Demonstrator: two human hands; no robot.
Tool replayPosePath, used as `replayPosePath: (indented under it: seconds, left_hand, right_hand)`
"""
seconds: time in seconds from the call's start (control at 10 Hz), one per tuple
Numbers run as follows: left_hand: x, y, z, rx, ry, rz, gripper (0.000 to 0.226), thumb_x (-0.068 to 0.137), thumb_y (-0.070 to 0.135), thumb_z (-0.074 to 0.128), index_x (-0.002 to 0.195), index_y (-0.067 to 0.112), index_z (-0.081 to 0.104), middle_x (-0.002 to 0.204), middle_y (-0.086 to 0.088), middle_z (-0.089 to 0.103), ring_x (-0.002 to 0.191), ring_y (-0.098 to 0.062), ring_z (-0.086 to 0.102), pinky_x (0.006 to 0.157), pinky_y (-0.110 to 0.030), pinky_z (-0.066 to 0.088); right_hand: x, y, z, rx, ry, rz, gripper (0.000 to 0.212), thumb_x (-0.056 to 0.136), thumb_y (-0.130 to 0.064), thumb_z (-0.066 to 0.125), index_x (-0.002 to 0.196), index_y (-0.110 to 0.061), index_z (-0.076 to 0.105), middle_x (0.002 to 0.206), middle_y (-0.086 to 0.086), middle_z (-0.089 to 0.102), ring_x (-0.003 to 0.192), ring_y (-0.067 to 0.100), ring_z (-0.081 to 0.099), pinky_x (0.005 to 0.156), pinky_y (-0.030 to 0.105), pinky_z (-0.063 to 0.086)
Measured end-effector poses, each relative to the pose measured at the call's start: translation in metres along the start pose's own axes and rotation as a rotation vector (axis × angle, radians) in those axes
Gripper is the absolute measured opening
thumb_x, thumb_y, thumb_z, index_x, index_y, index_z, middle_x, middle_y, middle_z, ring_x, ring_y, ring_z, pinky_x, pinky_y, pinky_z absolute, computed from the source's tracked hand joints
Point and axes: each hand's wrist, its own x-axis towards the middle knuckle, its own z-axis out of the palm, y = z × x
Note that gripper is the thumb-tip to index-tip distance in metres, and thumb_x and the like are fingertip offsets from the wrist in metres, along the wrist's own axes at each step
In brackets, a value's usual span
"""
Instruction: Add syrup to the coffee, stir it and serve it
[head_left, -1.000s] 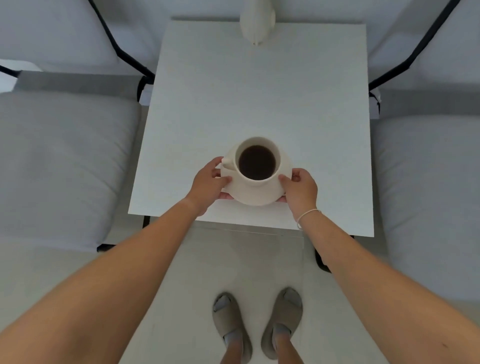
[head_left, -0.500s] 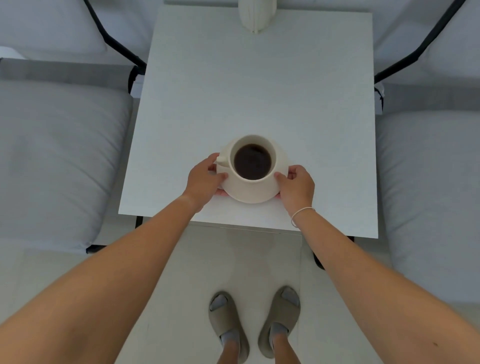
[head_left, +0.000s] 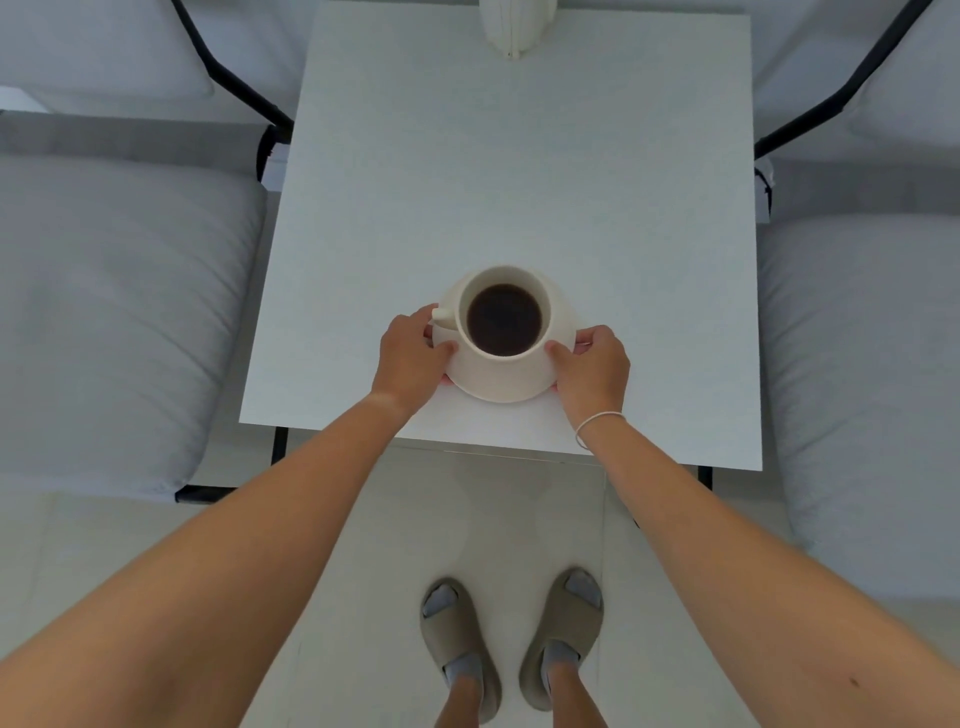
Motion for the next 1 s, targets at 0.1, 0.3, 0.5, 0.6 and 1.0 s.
replayPosePath:
  seconds: [0.1, 0.3, 0.5, 0.6, 1.0]
  left_hand:
    - [0.000, -0.001, -0.001, 0.035, 0.004, 0.017, 0.035, 0.088, 0.004, 0.057, 0.122, 0.012, 0.061, 0.097, -0.009, 0.062, 0.089, -0.027, 0.063, 0.066, -0.031, 0.060]
    - [0.000, -0.004, 0.002, 0.018, 0.048, 0.029, 0.036, 0.086, 0.002, 0.060, 0.121, 0.011, 0.062, 0.091, -0.005, 0.059, 0.083, -0.025, 0.061, 0.050, -0.012, 0.053]
    - [-0.001, -0.007, 0.003, 0.178, 0.070, 0.035, 0.033, 0.088, 0.014, 0.060, 0.121, 0.017, 0.062, 0.106, -0.013, 0.053, 0.089, -0.025, 0.058, 0.073, -0.026, 0.054]
    - [-0.002, -0.011, 0.000, 0.263, 0.095, 0.011, 0.043, 0.088, 0.026, 0.061, 0.130, 0.021, 0.054, 0.106, -0.003, 0.041, 0.096, -0.020, 0.050, 0.087, -0.025, 0.041]
    - [-0.037, -0.040, -0.013, 0.723, 0.092, 0.231, 0.047, 0.097, 0.032, 0.041, 0.140, 0.014, 0.043, 0.145, -0.012, 0.037, 0.129, -0.031, 0.037, 0.104, -0.044, 0.035]
  right_hand:
    - [-0.001, 0.000, 0.000, -0.017, 0.004, -0.014, 0.021, 0.081, -0.020, 0.067, 0.088, -0.014, 0.048, 0.093, 0.006, 0.053, 0.081, 0.023, 0.053, 0.080, 0.045, 0.055]
    - [0.000, 0.004, 0.001, -0.033, 0.005, -0.036, 0.022, 0.081, -0.021, 0.067, 0.088, -0.015, 0.047, 0.094, 0.005, 0.053, 0.076, 0.016, 0.052, 0.074, 0.033, 0.054]
    - [-0.002, 0.009, -0.003, -0.045, -0.004, -0.083, 0.022, 0.082, -0.024, 0.066, 0.089, -0.016, 0.048, 0.090, 0.002, 0.052, 0.067, 0.005, 0.045, 0.057, 0.013, 0.033]
    - [-0.004, 0.013, -0.007, -0.069, -0.025, -0.131, 0.025, 0.083, -0.029, 0.065, 0.098, -0.014, 0.052, 0.091, 0.003, 0.052, 0.074, 0.013, 0.048, 0.068, 0.021, 0.037]
    - [-0.015, 0.054, -0.040, -0.505, 0.011, -0.485, 0.040, 0.090, -0.032, 0.054, 0.123, -0.010, 0.054, 0.122, 0.013, 0.050, 0.107, 0.030, 0.048, 0.084, 0.033, 0.041]
